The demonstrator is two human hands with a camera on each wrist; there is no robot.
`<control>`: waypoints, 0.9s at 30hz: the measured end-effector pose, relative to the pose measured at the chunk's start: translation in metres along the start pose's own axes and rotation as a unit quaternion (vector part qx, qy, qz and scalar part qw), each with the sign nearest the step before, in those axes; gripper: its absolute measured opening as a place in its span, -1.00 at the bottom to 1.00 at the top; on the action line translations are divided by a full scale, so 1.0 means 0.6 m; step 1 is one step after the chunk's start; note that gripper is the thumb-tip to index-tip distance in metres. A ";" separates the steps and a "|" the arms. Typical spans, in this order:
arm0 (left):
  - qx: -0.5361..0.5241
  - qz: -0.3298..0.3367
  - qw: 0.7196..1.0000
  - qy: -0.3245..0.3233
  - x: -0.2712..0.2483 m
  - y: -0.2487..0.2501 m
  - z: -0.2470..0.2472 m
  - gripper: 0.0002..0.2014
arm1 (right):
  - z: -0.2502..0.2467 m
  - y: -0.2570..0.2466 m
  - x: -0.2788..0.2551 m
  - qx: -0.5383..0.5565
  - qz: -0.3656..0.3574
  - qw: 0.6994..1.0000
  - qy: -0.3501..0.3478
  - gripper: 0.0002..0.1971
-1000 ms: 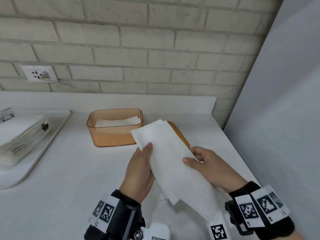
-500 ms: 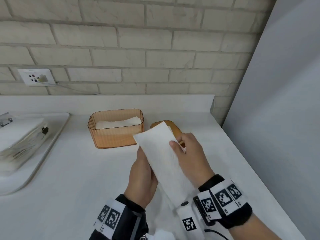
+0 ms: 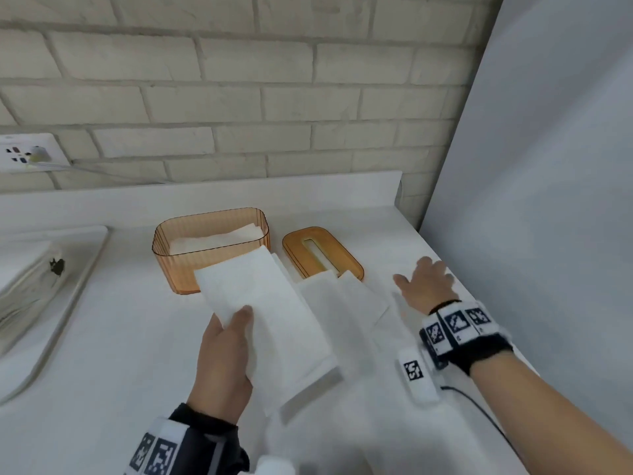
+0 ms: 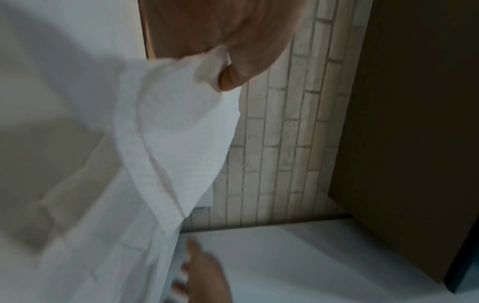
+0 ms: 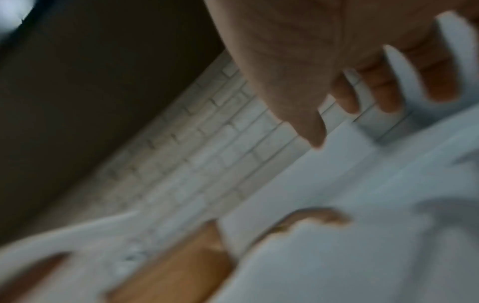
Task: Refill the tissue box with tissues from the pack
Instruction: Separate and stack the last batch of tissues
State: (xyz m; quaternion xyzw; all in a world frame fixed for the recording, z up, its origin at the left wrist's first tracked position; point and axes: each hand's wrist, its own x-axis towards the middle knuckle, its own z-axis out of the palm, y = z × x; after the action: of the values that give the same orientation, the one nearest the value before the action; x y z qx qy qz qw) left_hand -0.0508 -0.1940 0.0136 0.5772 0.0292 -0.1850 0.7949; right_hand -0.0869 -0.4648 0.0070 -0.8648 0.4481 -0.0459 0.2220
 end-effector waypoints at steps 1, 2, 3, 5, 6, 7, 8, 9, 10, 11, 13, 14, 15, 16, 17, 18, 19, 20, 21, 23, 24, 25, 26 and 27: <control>-0.006 0.001 1.000 0.004 0.005 0.003 -0.009 -0.80 | -0.006 0.020 0.025 -0.082 0.048 0.995 -0.018 -0.36; -0.013 0.000 1.000 0.004 0.010 0.005 -0.017 -0.80 | -0.008 0.036 0.044 -0.147 0.071 0.986 -0.037 -0.31; -0.018 -0.003 1.000 0.003 0.013 0.008 -0.021 -0.78 | -0.006 0.048 0.057 -0.186 0.072 0.978 -0.057 -0.29; -0.022 -0.008 1.000 0.001 0.016 0.013 -0.029 -0.76 | 0.006 0.062 0.074 -0.196 0.051 0.976 -0.084 -0.29; -0.024 -0.008 1.000 0.003 0.018 0.014 -0.034 -0.76 | 0.013 0.070 0.083 -0.176 0.046 0.979 -0.089 -0.34; -0.023 -0.010 1.000 0.002 0.021 0.015 -0.041 -0.76 | 0.014 0.074 0.085 -0.147 0.052 0.984 -0.087 -0.43; -0.023 -0.011 1.000 0.001 0.024 0.014 -0.047 -0.76 | 0.015 0.079 0.087 -0.120 0.060 0.988 -0.083 -0.53; -0.023 -0.014 1.000 0.001 0.027 0.012 -0.055 -0.76 | 0.014 0.086 0.089 -0.101 0.067 0.989 -0.084 -0.58; -0.022 -0.019 1.000 0.001 0.030 0.011 -0.061 -0.75 | 0.010 0.091 0.090 -0.087 0.074 0.989 -0.096 -0.61; -0.023 -0.023 0.999 0.003 0.032 0.010 -0.068 -0.74 | 0.004 0.092 0.088 -0.073 0.079 0.988 -0.109 -0.62; -0.027 -0.032 0.999 0.008 0.035 0.009 -0.083 -0.75 | -0.017 0.083 0.079 -0.023 0.068 0.991 -0.117 -0.50; -0.029 -0.036 0.999 0.010 0.036 0.010 -0.091 -0.77 | -0.033 0.071 0.072 0.021 0.045 0.993 -0.111 -0.51; -0.031 -0.041 0.999 0.010 0.036 0.011 -0.098 -0.77 | -0.052 0.056 0.062 0.066 0.008 0.993 -0.095 -0.55; -0.034 -0.043 0.998 0.011 0.037 0.011 -0.105 -0.76 | -0.069 0.039 0.051 0.110 -0.033 0.990 -0.081 -0.59; -0.035 -0.045 0.998 0.013 0.038 0.011 -0.110 -0.75 | -0.087 0.019 0.036 0.143 -0.075 0.983 -0.082 -0.63; -0.036 -0.046 0.998 0.014 0.038 0.010 -0.114 -0.74 | -0.099 0.000 0.023 0.164 -0.119 0.974 -0.098 -0.66; -0.038 -0.047 0.998 0.017 0.037 0.011 -0.117 -0.74 | -0.108 -0.021 0.008 0.173 -0.157 0.963 -0.134 -0.70; -0.040 -0.047 0.998 0.017 0.036 0.012 -0.120 -0.73 | -0.110 -0.040 -0.004 0.168 -0.188 0.949 -0.187 -0.73; -0.040 -0.048 0.998 0.018 0.035 0.012 -0.123 -0.71 | -0.109 -0.058 -0.015 0.150 -0.207 0.933 -0.253 -0.78; -0.045 -0.051 0.997 0.021 0.032 0.013 -0.128 -0.69 | -0.098 -0.092 -0.033 0.083 -0.225 0.892 -0.384 -0.85; -0.049 -0.050 0.997 0.024 0.031 0.013 -0.131 -0.68 | -0.090 -0.107 -0.037 0.028 -0.235 0.872 -0.429 -0.85; -0.053 -0.048 0.997 0.030 0.029 0.013 -0.133 -0.67 | -0.083 -0.122 -0.041 -0.046 -0.252 0.855 -0.451 -0.86; -0.056 -0.045 0.997 0.035 0.028 0.013 -0.136 -0.66 | -0.074 -0.136 -0.041 -0.126 -0.274 0.839 -0.454 -0.87; -0.059 -0.041 0.997 0.038 0.027 0.012 -0.137 -0.65 | -0.066 -0.149 -0.042 -0.209 -0.294 0.822 -0.441 -0.89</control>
State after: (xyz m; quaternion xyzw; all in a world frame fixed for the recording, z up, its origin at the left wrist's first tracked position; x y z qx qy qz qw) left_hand -0.0198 -0.1198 -0.0113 0.5342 0.0938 -0.1938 0.8175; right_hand -0.0455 -0.4135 0.0833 -0.9093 0.0255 0.3718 0.1852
